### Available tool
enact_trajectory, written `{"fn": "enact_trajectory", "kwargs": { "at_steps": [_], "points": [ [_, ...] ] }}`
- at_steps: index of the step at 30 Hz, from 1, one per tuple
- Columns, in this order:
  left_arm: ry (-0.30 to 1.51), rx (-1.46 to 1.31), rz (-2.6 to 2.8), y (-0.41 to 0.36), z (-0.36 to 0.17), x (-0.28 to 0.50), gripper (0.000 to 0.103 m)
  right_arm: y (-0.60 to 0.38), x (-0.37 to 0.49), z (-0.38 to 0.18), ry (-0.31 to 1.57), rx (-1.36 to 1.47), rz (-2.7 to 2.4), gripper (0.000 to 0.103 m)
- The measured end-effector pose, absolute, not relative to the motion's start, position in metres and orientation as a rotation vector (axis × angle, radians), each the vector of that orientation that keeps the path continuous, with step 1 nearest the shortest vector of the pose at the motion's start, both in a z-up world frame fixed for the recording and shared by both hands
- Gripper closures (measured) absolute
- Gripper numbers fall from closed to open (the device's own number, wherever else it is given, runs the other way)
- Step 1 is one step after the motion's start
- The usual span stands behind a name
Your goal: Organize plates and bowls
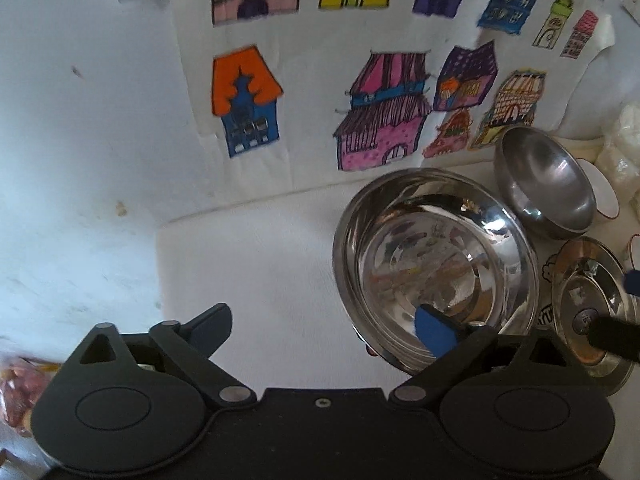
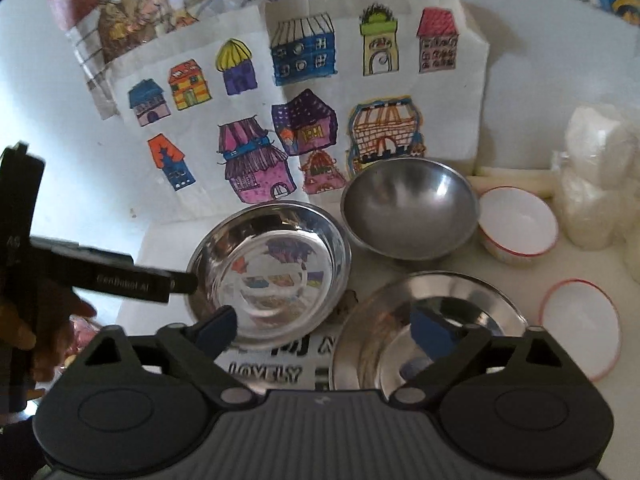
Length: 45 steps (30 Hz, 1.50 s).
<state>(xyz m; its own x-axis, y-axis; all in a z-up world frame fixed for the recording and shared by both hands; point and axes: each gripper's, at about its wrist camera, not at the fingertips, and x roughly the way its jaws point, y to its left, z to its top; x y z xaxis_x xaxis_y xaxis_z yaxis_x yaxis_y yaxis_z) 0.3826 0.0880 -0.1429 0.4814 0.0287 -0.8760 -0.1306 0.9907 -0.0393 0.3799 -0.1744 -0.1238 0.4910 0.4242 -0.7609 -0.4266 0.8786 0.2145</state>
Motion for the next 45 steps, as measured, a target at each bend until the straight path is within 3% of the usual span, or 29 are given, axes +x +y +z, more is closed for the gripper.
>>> {"fn": "enact_trajectory", "kwargs": {
  "at_steps": [10, 15, 24, 28, 31, 45],
  "points": [
    [1.07, -0.25, 0.061, 0.095, -0.157, 0.391, 0.036, -0.152, 0.418, -0.149, 0.975, 0.008, 0.522, 0.034],
    [1.082, -0.301, 0.044, 0.095, -0.16, 0.397, 0.062, -0.144, 0.426, -0.155, 0.994, -0.014, 0.519, 0.043],
    [1.099, -0.318, 0.05, 0.093, -0.164, 0.401, 0.079, -0.135, 0.44, -0.166, 1.034, -0.03, 0.498, 0.065],
    [1.104, -0.323, 0.049, 0.097, -0.164, 0.4, 0.084, -0.14, 0.44, -0.166, 1.038, -0.022, 0.473, 0.083],
    [1.098, -0.328, 0.047, 0.099, -0.161, 0.395, 0.084, -0.141, 0.436, -0.165, 1.03, -0.031, 0.473, 0.088],
    [1.042, -0.297, 0.04, 0.094, -0.14, 0.369, 0.084, -0.157, 0.409, -0.141, 0.984, 0.028, 0.505, 0.09]
  ]
}}
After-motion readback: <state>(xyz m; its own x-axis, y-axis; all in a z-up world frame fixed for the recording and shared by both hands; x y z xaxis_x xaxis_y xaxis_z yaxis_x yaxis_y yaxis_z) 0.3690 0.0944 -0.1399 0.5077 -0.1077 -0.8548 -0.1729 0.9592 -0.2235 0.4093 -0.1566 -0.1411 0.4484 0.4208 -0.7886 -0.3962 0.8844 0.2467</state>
